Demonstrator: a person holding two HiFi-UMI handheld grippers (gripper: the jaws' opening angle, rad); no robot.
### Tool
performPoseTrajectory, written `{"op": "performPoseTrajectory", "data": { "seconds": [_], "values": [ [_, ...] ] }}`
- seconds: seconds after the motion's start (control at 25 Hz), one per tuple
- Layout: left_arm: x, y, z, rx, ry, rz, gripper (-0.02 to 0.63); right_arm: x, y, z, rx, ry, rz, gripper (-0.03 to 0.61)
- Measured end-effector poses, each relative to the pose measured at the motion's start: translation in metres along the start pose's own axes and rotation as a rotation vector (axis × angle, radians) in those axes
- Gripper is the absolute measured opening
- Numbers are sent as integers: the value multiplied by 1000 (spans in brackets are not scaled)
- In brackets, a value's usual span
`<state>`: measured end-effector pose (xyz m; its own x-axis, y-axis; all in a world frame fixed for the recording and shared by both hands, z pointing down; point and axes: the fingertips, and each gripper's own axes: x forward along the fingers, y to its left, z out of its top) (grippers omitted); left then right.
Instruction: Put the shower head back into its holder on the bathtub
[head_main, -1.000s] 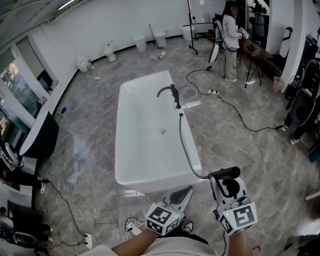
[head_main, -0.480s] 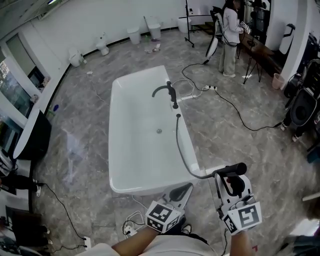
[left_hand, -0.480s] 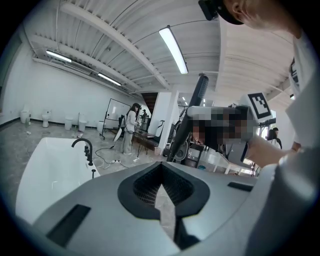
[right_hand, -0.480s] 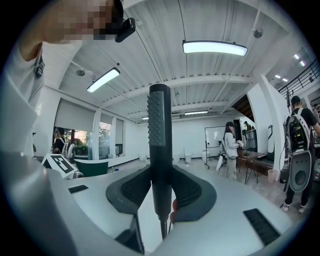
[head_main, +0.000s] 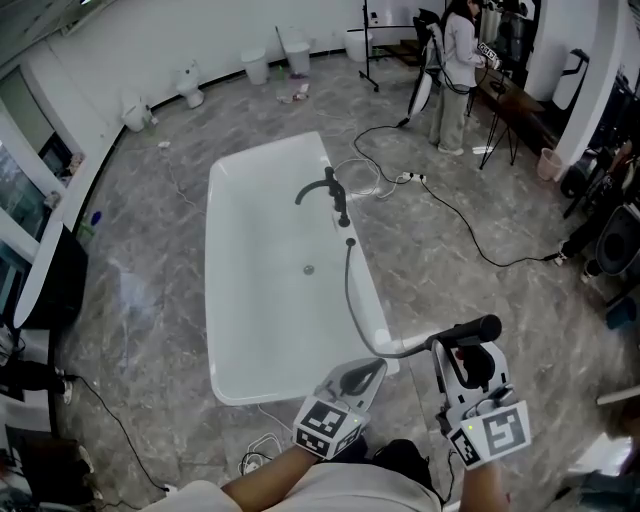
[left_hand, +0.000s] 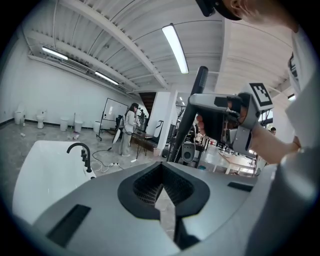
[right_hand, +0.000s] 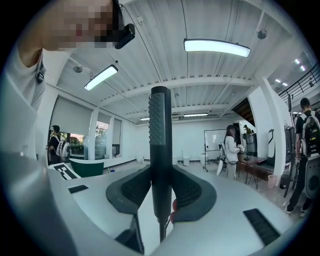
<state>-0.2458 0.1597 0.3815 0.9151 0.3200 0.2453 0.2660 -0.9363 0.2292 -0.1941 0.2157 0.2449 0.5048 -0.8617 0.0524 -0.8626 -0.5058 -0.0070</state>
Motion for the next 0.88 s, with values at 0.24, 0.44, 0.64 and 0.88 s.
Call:
{"op": "performPoseTrajectory", "data": {
  "seconds": [0.24, 0.44, 0.64, 0.88],
  "values": [
    [11, 20, 7, 8, -10, 21, 5, 26, -8, 8, -13, -13, 14, 130],
    [30, 28, 10, -6, -5, 48, 5, 45, -27, 4, 2, -4, 46, 130],
    [66, 35, 13, -21, -3, 99, 5, 67, -58, -3, 16, 1, 112, 130],
    [102, 46, 25, -30, -2, 193, 5, 96, -93, 4, 32, -4, 211, 130]
  ]
}}
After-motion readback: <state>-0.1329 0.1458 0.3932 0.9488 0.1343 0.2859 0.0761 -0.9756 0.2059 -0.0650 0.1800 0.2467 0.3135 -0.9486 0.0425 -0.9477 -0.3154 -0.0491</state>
